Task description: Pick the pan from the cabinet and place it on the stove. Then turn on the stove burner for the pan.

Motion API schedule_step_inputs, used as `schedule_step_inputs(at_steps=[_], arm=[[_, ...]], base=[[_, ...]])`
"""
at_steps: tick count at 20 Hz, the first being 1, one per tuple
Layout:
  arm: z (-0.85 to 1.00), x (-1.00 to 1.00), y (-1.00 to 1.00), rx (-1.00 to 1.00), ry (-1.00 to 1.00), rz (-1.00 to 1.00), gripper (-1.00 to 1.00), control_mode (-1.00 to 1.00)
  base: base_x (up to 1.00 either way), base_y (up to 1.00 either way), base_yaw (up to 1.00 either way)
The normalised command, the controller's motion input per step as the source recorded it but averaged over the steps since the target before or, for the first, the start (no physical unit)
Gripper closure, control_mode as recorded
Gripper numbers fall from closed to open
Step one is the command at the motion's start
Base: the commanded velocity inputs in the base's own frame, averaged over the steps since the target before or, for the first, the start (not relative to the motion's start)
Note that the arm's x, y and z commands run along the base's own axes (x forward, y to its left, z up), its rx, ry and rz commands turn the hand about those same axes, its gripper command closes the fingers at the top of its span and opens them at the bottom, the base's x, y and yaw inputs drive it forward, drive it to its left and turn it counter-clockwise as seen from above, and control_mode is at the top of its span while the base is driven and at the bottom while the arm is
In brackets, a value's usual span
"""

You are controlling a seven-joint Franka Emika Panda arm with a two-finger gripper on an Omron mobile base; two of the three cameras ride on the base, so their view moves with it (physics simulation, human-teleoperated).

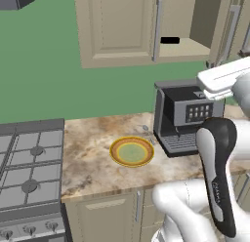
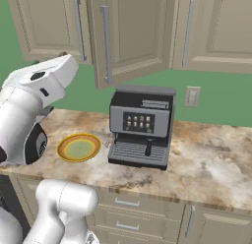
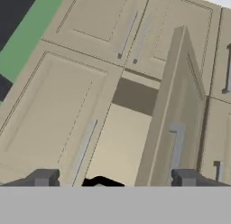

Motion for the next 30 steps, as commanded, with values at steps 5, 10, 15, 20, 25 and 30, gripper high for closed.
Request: schedule_step_inputs(at_steps=[5,10,15,20,25,30], arm=[[-0.1,0.09,0.34,-0.13,0.24,-0.51,-1.0,-1.0],[-0.19,0.29,0.3,-0.12,0.29,-0.53,-1.0,-1.0],[-0.18,0.42,0.29,-0.13,0.31,-0.52,-1.0,-1.0],[-0.11,0.64,0.05,-0.12,0.31,-0.47,-1.0,-1.0],[-0.01,0.67,-0.31,-0.05,0.29,-0.26,-1.0,-1.0],[-0.02,0.48,-0.57,-0.01,0.26,-0.14,-1.0,-1.0]], base=[[0.0,0.0,0.0],[0.0,0.0,0.0],[0.0,0.0,0.0],[0.0,0.0,0.0],[0.0,0.0,0.0],[0.0,0.0,0.0]])
